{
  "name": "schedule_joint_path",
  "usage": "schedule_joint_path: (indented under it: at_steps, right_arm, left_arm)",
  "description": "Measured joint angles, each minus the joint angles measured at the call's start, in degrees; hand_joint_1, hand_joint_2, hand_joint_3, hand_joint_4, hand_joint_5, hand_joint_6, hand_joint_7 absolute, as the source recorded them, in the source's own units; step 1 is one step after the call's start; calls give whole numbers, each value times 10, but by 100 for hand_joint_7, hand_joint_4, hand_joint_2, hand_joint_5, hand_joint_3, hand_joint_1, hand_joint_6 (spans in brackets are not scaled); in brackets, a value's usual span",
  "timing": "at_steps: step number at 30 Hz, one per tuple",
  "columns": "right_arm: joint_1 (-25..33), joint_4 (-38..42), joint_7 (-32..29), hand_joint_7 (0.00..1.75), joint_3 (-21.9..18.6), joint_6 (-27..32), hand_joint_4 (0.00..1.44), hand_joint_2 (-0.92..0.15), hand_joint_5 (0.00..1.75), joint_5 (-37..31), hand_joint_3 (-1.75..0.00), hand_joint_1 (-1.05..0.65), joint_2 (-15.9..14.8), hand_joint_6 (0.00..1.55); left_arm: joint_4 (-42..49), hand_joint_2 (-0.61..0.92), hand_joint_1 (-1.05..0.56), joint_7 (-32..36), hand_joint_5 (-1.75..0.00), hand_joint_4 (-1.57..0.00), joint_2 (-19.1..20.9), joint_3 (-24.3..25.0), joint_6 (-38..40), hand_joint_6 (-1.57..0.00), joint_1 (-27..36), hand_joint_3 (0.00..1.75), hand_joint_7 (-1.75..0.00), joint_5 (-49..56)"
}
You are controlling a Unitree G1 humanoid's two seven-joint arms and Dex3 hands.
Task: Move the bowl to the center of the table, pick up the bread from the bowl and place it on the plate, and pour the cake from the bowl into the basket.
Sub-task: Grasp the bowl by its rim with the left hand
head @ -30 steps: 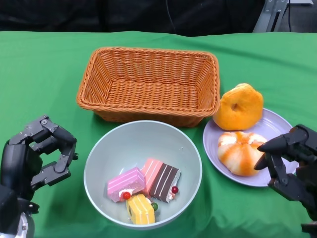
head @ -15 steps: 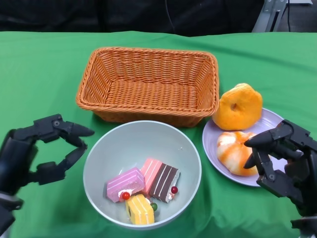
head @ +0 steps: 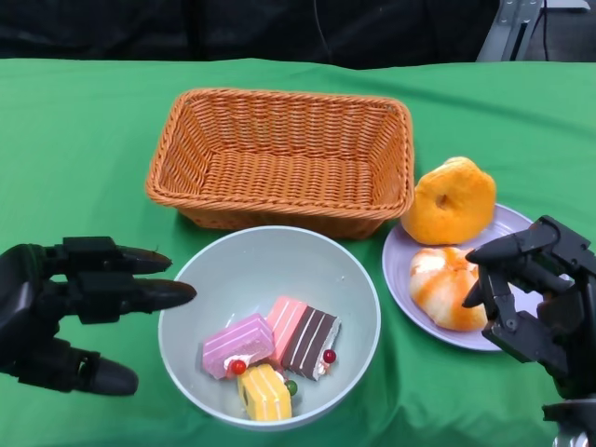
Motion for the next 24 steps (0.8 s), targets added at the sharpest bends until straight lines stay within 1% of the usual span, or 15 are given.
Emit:
schedule_joint_path:
  at_steps: [2, 4, 7, 10, 13, 15, 17, 20, 24]
  right_arm:
    - [-1, 1, -3, 112, -4, 0, 85, -59, 153, 0, -99, -11, 2, 80]
    - [-1, 1, -6, 113, -6, 0, 86, -60, 153, -1, -99, -11, 7, 80]
    - [-1, 1, -9, 113, -9, 0, 86, -60, 154, -2, -99, -10, 12, 80]
    - [0, 0, -9, 114, -8, 0, 84, -60, 155, -4, -98, -10, 17, 78]
    - [5, -2, -10, 112, -7, 0, 85, -62, 155, -6, -95, -10, 20, 78]
    - [8, -2, -10, 112, -7, 0, 86, -64, 154, -9, -92, -10, 22, 78]
    - [9, -3, -10, 112, -5, 1, 86, -66, 154, -8, -91, -9, 24, 78]
    - [9, -4, -10, 112, -3, 1, 85, -65, 154, -10, -90, -10, 29, 78]
    - [9, -4, -17, 113, 0, 0, 84, -64, 154, -21, -92, -10, 34, 79]
  left_arm:
    - [7, 75, -61, 7, -15, -68, 2, 0, -27, -69, -12, 0, -2, 23]
    - [-1, 76, -56, 27, -17, -75, 0, 2, -38, -73, -13, 1, -3, 48]
    - [-19, 80, -52, 84, -19, -81, -15, 1, -41, -81, -13, 2, -5, 89]
    - [-30, 75, -45, 142, -20, -84, -21, -10, -41, -93, -13, 0, -9, 145]
    - [-31, 75, -41, 193, -19, -82, -12, -34, -41, -97, -14, 1, -7, 203]
    - [-31, 77, -41, 226, -18, -82, 3, -51, -41, -100, -16, 2, -7, 238]
    - [-31, 77, -40, 260, -18, -83, 16, -65, -41, -106, -25, 1, -8, 271]
    - [-30, 77, -39, 313, -18, -86, 31, -83, -41, -116, -38, 0, -10, 311]
    - [-28, 77, -40, 374, -18, -89, 38, -96, -41, -121, -46, 0, -9, 363]
